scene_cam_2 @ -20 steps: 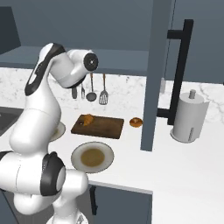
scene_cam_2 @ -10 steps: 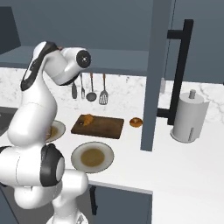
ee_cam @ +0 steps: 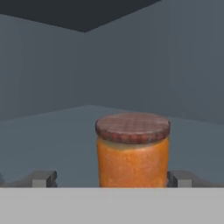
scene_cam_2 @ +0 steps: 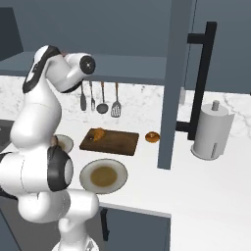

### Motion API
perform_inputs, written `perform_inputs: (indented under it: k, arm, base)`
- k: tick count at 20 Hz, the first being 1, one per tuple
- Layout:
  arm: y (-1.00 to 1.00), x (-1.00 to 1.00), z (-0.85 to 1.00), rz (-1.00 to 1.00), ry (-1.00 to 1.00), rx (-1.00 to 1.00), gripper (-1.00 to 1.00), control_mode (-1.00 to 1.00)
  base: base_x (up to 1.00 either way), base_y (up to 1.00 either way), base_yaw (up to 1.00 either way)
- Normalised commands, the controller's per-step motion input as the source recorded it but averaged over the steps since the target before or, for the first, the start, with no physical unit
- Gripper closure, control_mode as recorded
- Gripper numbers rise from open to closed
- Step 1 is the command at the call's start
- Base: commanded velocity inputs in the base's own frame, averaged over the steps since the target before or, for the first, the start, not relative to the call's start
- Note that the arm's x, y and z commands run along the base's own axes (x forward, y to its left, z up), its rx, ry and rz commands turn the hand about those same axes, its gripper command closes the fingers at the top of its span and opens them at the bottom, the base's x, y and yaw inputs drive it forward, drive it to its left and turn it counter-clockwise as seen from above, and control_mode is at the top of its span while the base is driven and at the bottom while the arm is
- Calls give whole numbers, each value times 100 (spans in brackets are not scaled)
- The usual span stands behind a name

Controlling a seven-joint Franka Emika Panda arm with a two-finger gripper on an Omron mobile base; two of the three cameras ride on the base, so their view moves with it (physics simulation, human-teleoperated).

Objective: From the different types of pastries on the counter, select a croissant and place it on the cutting board. Then retrieve a jar of jam from the cabinet and place it alongside the croissant on the cutting board.

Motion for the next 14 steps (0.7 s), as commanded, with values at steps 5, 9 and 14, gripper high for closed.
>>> perform_inputs:
  k: [5,9,14]
  arm:
    - [23,39,-13,0,0,0,-100,-100]
    - [24,28,-1,0,0,0,100,-100]
    - [2,0,0,0,1,0,100,-100]
  base:
    - [0,0,0]
    - [0,0,0]
    - [0,0,0]
